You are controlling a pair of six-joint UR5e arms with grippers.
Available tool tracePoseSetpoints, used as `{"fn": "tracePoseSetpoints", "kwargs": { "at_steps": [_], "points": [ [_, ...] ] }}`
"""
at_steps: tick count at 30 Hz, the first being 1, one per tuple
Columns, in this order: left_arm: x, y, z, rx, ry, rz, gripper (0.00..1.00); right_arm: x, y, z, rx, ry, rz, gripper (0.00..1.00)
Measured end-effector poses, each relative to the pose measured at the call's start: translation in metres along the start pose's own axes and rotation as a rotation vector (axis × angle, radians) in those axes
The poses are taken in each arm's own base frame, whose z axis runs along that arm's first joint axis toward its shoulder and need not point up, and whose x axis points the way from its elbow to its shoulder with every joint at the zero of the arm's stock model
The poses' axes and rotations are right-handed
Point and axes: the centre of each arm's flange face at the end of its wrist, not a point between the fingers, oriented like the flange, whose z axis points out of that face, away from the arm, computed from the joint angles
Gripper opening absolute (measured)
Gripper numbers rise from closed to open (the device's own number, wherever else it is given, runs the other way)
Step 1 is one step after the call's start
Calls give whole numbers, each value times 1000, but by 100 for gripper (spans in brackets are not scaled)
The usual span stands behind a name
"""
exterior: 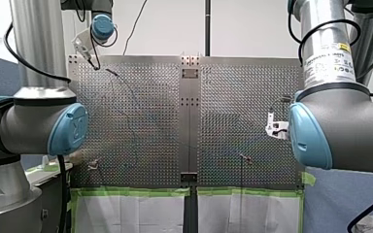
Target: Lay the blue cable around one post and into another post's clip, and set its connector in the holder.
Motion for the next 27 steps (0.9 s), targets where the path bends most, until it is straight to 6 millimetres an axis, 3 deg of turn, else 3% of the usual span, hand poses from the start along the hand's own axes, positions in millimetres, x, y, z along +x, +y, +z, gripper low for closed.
{"fn": "tracePoseSetpoints", "kwargs": {
  "at_steps": [27],
  "points": [
    [13,13,-22,-59,196,295,99,0,0,0,0,-2,1,0]
  ]
}}
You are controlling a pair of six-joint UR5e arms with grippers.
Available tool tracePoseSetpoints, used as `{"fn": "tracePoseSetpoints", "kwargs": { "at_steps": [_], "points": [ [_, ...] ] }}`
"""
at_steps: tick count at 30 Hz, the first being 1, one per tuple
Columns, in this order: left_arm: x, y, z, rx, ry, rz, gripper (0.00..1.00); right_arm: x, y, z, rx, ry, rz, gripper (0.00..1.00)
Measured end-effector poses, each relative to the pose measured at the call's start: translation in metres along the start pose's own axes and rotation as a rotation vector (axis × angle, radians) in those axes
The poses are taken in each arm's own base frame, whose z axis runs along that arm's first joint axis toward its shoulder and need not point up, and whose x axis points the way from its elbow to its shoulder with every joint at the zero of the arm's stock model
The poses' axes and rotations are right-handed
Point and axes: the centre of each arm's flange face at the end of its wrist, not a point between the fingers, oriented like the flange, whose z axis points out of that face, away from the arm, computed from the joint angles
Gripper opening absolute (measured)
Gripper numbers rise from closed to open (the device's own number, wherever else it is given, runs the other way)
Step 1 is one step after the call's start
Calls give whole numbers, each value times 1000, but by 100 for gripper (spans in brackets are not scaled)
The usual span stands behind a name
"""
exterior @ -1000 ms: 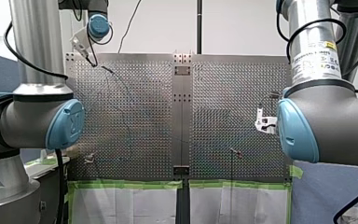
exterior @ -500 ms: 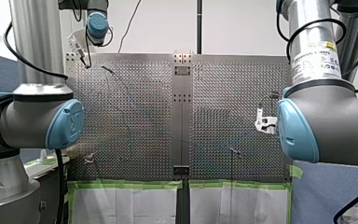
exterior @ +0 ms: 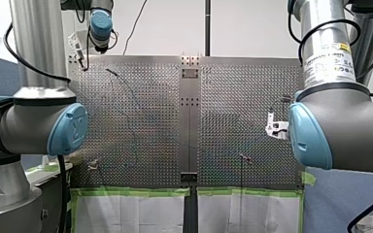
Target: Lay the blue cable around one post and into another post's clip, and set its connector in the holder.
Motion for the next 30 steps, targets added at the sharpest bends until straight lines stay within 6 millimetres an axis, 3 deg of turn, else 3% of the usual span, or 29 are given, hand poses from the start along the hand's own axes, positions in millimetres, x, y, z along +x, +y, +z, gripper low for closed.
{"fn": "tracePoseSetpoints", "kwargs": {
  "at_steps": [30],
  "points": [
    [16,16,-25,-52,228,334,99,0,0,0,0,0,0,0]
  ]
}}
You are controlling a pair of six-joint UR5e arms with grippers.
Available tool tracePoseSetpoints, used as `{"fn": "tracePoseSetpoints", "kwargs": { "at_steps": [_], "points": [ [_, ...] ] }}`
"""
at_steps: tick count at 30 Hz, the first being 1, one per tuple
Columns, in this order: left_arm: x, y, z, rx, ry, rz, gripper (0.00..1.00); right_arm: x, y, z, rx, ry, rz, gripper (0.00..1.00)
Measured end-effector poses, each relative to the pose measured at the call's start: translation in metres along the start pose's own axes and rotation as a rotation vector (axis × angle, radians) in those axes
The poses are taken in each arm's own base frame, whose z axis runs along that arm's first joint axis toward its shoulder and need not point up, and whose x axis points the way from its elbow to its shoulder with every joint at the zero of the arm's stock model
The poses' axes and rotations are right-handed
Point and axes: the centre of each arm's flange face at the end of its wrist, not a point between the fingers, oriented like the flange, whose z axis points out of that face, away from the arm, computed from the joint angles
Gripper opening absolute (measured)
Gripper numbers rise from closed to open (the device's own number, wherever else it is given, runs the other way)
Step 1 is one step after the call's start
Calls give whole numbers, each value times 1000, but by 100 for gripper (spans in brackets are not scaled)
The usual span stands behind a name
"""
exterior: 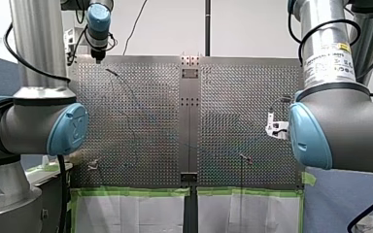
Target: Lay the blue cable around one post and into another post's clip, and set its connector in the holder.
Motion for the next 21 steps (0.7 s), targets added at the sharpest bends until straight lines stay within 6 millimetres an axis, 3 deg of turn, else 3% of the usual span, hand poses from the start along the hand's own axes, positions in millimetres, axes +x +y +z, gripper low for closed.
{"fn": "tracePoseSetpoints", "kwargs": {
  "at_steps": [21],
  "points": [
    [11,4,-13,7,123,206,99,0,0,0,0,0,0,0]
  ]
}}
